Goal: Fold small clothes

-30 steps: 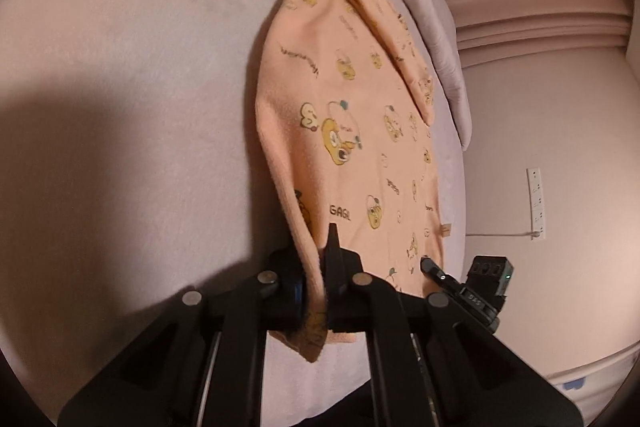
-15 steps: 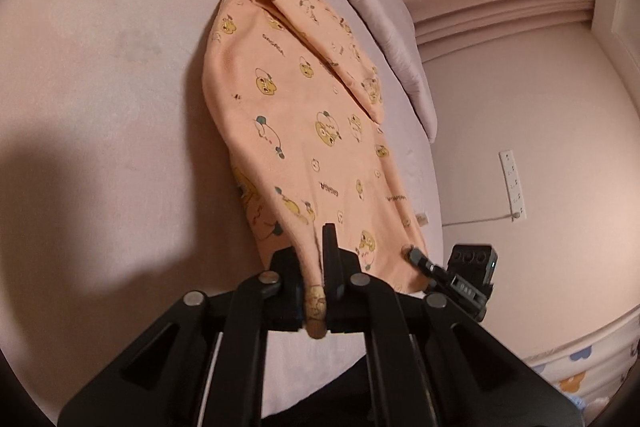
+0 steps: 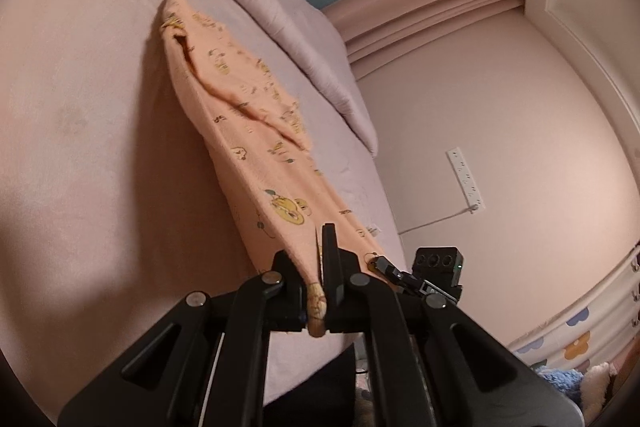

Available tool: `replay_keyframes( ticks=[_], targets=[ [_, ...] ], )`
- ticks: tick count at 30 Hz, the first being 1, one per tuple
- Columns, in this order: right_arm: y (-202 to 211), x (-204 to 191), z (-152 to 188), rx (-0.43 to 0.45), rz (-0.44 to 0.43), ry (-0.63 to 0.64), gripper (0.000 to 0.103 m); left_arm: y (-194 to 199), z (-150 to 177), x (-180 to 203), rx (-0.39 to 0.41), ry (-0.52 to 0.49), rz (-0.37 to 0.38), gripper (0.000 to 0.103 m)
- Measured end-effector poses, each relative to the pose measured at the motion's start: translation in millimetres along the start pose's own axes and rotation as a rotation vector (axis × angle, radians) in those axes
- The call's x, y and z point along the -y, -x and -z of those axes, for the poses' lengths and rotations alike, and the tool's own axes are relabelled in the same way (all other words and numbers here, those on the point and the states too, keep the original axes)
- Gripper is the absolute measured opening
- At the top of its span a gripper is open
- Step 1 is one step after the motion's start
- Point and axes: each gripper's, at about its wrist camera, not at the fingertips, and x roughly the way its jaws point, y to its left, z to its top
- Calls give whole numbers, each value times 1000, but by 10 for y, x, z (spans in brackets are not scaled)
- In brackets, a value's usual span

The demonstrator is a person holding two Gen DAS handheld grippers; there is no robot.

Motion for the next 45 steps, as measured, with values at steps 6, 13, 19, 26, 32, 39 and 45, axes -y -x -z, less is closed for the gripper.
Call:
replay_keyframes(
  ticks=[6,13,19,26,32,39,45],
  targets=[
    [123,-171,-5,2,-6,51,6,147,4,226,13,-47,25,3],
    [262,-272,25,1,10,74,6,333,28,335,30,-64,51,3],
    [239,-366,18,-24,0,115,6,403,-2,361,54,-53,87,3],
    [147,-129,-293,-5,2,5,7,380,-232,182,90,31,100,3],
    [-59,284,-641,19,4,-206,7,269,-523,-79,100,114,55,3],
    [-295,405,-1061,31,-24,-230,7,100,-966,-355,112,182,31,2],
    [-556,582,-1388,9,0,-260,7,-124,-1338,-516,85,214,1,2]
  ],
)
